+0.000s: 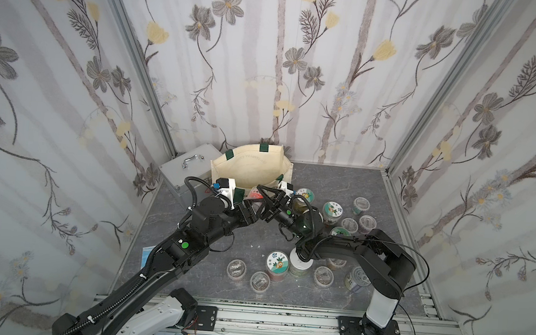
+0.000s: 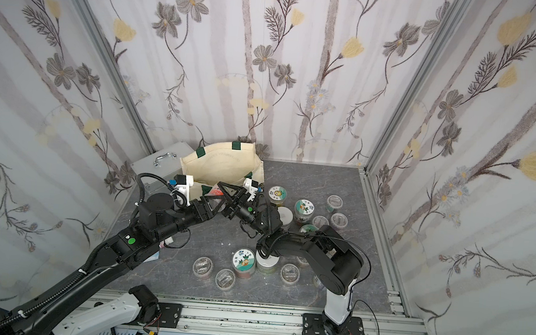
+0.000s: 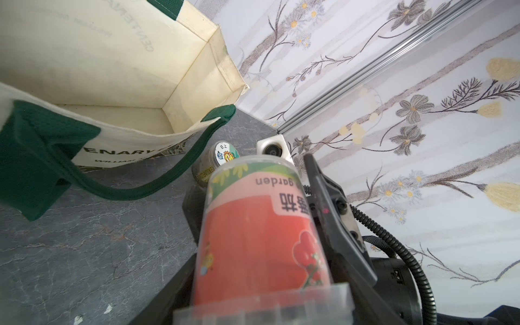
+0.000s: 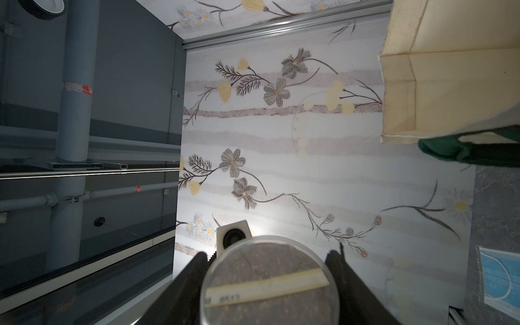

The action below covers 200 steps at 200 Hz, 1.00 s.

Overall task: Take out the seed jars from the canvas bag
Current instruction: Place the seed jar at the center of the board.

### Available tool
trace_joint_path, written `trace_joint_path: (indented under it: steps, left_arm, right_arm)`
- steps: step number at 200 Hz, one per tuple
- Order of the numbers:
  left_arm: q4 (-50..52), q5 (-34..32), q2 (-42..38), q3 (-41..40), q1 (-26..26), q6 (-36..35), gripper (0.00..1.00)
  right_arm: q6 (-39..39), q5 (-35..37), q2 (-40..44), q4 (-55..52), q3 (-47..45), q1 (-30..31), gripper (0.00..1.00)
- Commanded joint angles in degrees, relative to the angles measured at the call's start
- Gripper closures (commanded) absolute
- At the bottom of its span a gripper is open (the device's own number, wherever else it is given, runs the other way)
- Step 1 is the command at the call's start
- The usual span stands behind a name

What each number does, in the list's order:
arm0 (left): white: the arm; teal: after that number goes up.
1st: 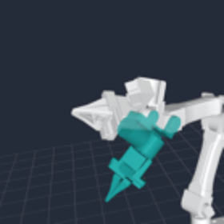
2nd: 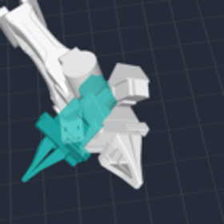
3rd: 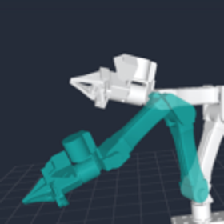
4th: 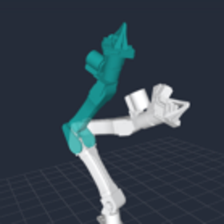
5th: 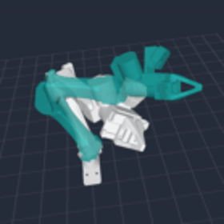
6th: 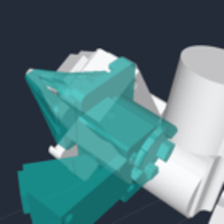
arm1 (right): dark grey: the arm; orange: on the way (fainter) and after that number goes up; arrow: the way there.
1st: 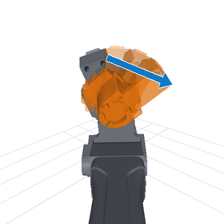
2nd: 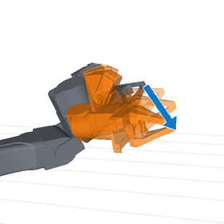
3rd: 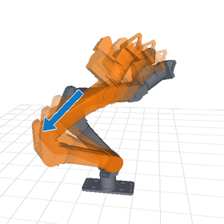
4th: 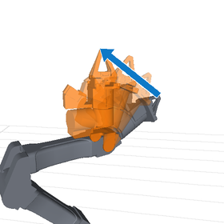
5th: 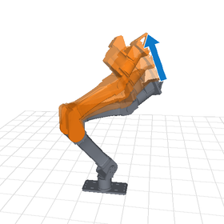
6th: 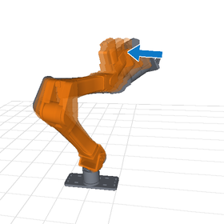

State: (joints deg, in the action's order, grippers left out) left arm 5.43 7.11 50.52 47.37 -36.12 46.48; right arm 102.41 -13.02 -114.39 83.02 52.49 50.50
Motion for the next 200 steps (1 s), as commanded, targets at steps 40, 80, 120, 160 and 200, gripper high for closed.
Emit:
trace_joint_path:
  steps: [40, 80, 120, 160, 200]
  left_arm:
    - [17.0, -0.7, 1.7, 9.3, 0.7, -5.1, 0.31]
    - [42.2, 4.8, 11.3, 21.8, 2.6, -14.2, 0.31]
    - [61.7, 5.2, 22.5, 31.4, 3.4, -23.8, 0.32]
    - [69.3, 7.7, 33.1, 37.0, 3.2, -28.6, 0.34]
    - [70.6, 5.6, 42.8, 39.3, 1.3, -30.4, 0.35]
  right_arm:
    - [-6.1, 0.8, 6.4, -6.0, -8.1, -3.0, 0.14]
    - [-20.3, 2.2, 19.1, -25.2, -14.9, -5.7, 0.00]
    - [-34.1, 8.1, 31.3, -44.7, -15.8, -7.8, 0.00]
    - [-39.5, 10.4, 36.9, -51.8, -15.9, -8.6, 0.00]
    - [-40.4, 10.0, 38.4, -52.3, -16.9, -9.1, 0.00]
